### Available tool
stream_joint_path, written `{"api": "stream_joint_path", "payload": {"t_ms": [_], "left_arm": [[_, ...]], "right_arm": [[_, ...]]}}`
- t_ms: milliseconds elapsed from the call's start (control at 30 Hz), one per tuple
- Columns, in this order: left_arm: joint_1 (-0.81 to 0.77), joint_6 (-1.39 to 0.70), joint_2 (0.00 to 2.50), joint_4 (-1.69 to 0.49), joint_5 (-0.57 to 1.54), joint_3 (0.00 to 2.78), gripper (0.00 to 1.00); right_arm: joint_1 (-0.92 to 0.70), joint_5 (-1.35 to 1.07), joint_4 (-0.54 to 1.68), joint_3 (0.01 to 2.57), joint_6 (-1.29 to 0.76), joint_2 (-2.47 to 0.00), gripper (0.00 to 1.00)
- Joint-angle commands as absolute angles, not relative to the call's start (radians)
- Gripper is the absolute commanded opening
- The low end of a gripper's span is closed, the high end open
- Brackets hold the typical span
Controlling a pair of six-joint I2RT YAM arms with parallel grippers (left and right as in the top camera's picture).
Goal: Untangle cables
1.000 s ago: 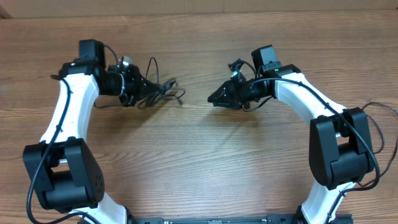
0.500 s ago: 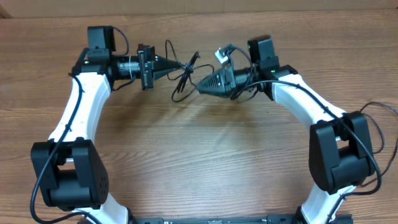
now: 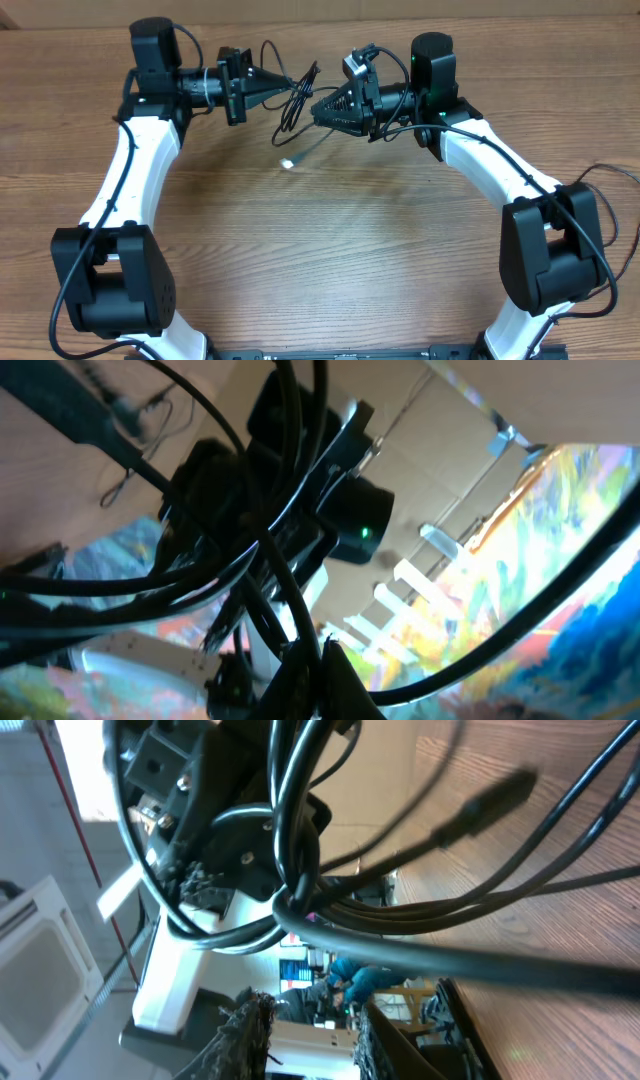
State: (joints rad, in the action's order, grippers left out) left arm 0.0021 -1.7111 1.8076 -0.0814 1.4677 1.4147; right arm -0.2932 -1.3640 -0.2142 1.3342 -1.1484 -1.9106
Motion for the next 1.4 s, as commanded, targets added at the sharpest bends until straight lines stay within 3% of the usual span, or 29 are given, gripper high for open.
{"api": "stream_joint_path", "payload": {"t_ms": [0,700,1033,1200,1367], "left_arm": [[-0.013,-1.789,1.795,-0.104,1.419,1.433,0.04],[-0.013,-1.66,1.795,-0.101,1.404,1.433,0.04],[-0.013,-1.71,1.795,-0.101,1.417,1.433,0.04],[-0.015,-1.72,1.795,-0.101,1.449,1.433,0.04],[-0.014,-1.72,1.795,-0.1,1.412,1.433,0.04]], "right_arm": [[-0.287,-1.337,-0.215,1.344,-1.179,-1.883,0.29],[-0.223,-1.337,-0.215,1.344,-1.186,-1.883,0.33],[-0.231,-1.335,-0.16,1.344,-1.211,-1.883,0.31],[-0.234,-1.284,-0.186,1.344,-1.367,-1.883,0.18],[-0.263,-1.249,-0.243,1.344,-1.391,-1.883,0.2]]}}
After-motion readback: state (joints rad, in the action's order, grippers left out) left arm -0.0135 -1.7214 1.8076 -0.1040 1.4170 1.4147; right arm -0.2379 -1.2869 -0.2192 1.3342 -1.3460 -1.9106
